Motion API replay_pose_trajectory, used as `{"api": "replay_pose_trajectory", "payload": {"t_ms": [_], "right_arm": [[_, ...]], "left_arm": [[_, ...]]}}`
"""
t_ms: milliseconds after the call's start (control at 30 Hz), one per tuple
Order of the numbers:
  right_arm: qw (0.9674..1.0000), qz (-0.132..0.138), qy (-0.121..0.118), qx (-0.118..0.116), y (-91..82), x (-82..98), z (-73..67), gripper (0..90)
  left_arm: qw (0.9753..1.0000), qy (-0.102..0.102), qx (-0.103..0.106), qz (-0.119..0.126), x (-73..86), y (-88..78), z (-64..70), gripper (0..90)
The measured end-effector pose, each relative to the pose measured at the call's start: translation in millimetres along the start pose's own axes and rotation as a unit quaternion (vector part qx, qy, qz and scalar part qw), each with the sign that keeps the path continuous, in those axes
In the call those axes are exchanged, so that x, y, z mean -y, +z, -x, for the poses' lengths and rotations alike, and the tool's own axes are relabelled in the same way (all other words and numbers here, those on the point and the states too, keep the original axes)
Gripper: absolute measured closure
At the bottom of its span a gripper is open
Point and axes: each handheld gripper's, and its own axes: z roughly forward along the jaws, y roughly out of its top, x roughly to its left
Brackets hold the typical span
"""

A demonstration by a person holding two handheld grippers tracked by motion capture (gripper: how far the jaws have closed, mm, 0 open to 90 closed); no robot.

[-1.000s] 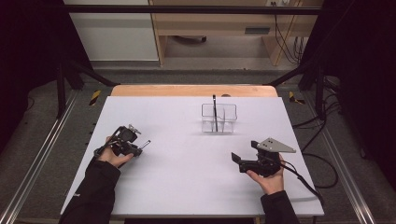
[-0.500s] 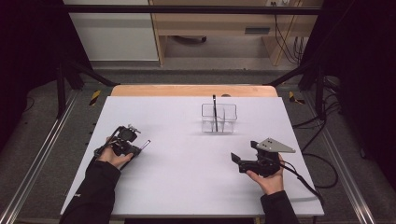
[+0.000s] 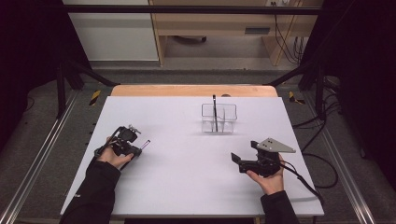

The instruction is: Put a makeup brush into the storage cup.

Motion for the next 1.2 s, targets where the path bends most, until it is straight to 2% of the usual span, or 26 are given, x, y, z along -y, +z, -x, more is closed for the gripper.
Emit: {"api": "replay_pose_trajectory", "payload": {"t_ms": [100, 300, 600, 933, 1200], "right_arm": [[1.0, 0.0, 0.0, 0.0, 0.2, -0.1, 0.0, 10.1], [1.0, 0.0, 0.0, -0.001, 0.2, -0.3, -0.5, 10.1], [1.0, 0.0, 0.003, -0.003, 0.7, -0.8, -1.0, 10.1], [1.0, 0.001, 0.003, -0.002, -0.1, -1.5, -0.3, 10.1], [1.0, 0.002, 0.004, -0.003, -0.2, -1.5, -0.5, 10.0]], "left_arm": [[1.0, -0.002, 0.003, -0.004, 0.7, -0.4, -0.3, 76.9], [0.9999, 0.006, -0.01, -0.01, 0.4, -0.1, 4.5, 81.2], [0.9998, 0.008, -0.012, -0.011, -0.1, 0.2, 5.9, 83.3], [0.9994, 0.026, -0.02, -0.007, 0.9, -0.7, 9.0, 83.6], [0.9988, 0.028, -0.019, 0.034, 3.2, -17.0, 11.8, 83.6]]}}
